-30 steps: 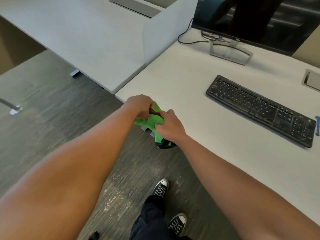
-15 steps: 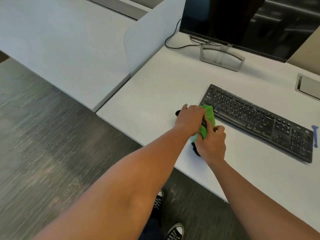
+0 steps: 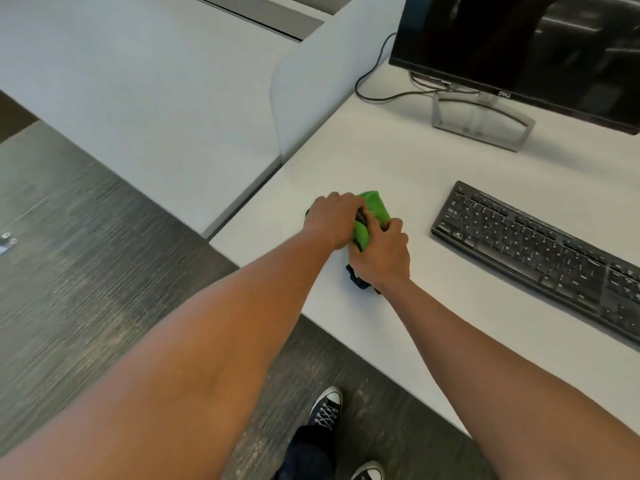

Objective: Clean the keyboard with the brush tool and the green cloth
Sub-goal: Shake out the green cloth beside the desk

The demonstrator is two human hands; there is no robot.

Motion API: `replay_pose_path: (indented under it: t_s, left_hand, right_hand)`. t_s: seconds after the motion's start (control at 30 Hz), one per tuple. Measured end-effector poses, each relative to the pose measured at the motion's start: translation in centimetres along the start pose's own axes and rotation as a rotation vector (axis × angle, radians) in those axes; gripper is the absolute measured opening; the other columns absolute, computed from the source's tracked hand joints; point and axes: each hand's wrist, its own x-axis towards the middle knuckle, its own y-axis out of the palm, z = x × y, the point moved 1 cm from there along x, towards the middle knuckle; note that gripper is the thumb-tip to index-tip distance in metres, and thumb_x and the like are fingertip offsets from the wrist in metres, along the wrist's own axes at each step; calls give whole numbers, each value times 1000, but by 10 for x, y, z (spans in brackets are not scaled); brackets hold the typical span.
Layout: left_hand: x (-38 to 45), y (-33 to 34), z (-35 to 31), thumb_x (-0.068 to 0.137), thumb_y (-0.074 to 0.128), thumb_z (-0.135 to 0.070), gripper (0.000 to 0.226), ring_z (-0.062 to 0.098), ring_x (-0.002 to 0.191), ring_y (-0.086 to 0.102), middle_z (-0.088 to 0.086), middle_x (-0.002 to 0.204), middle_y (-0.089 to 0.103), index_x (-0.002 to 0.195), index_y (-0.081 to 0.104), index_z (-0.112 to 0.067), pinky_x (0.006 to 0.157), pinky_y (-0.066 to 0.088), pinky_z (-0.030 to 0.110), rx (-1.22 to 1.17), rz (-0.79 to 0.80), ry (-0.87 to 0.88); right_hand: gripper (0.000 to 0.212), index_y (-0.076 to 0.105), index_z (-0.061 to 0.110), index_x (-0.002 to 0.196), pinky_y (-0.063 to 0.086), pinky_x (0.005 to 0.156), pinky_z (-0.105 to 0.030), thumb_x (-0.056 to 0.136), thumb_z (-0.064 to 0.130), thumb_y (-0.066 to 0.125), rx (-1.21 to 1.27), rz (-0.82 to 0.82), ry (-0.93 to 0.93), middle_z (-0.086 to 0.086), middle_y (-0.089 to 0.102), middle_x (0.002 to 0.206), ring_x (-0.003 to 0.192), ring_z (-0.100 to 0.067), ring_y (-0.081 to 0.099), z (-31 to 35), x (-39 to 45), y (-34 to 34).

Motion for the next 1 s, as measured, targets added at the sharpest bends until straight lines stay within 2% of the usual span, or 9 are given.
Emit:
replay_pose_path:
  t_s: [0.2,0.4,0.5,0.6,0.7,0.87,1.0]
  left_hand:
    - [-53,-15,67,89,54,-6,32,25,105,58,1,116,59,116,58,-22,77,45,36,55,52,-253]
    - [-130,-32,103,87,55,-5,30,25,92,62,1,107,64,109,64,-24,69,51,36,143,159,-438]
    - [-163,-37,107,87,61,-13,27,26,93,64,3,107,65,111,68,-23,70,54,37,236,289,-522]
    - [-189,-42,105,84,69,-21,25,25,92,64,1,103,66,109,68,-21,74,56,38,317,482,-543]
    - [-194,-53,85,82,73,-25,25,24,90,65,1,99,66,106,67,-20,71,55,36,355,515,-515]
    - [-158,-67,12,87,62,-28,21,24,91,63,2,101,64,106,61,-20,67,48,35,287,322,-332]
    - [-131,-43,-69,88,59,-26,20,23,89,59,0,94,60,107,57,-20,67,45,34,192,288,-198]
  right_hand:
    - [68,29,33,148,44,73,-36,86,32,58,48,168,-208,-12,34,127,103,-34,43,67,-21,30]
    - [72,35,38,141,51,79,-43,76,23,62,53,320,-332,-8,34,121,102,-31,41,111,-69,50]
    - [61,45,32,135,49,78,-40,77,22,62,101,430,-392,-10,38,118,99,-33,46,124,-94,59]
    - [53,57,25,121,51,77,-37,69,32,51,142,539,-447,-14,53,105,96,-36,58,127,-119,60]
    - [51,60,30,120,51,72,-35,69,27,54,181,459,-435,-10,59,99,94,-34,60,113,-128,48]
    - [57,54,38,128,52,77,-38,74,17,56,167,227,-337,0,60,105,100,-27,54,51,-110,-6]
    - [54,55,40,123,49,78,-40,76,14,53,-12,205,-266,5,61,105,100,-26,54,-28,-109,-54]
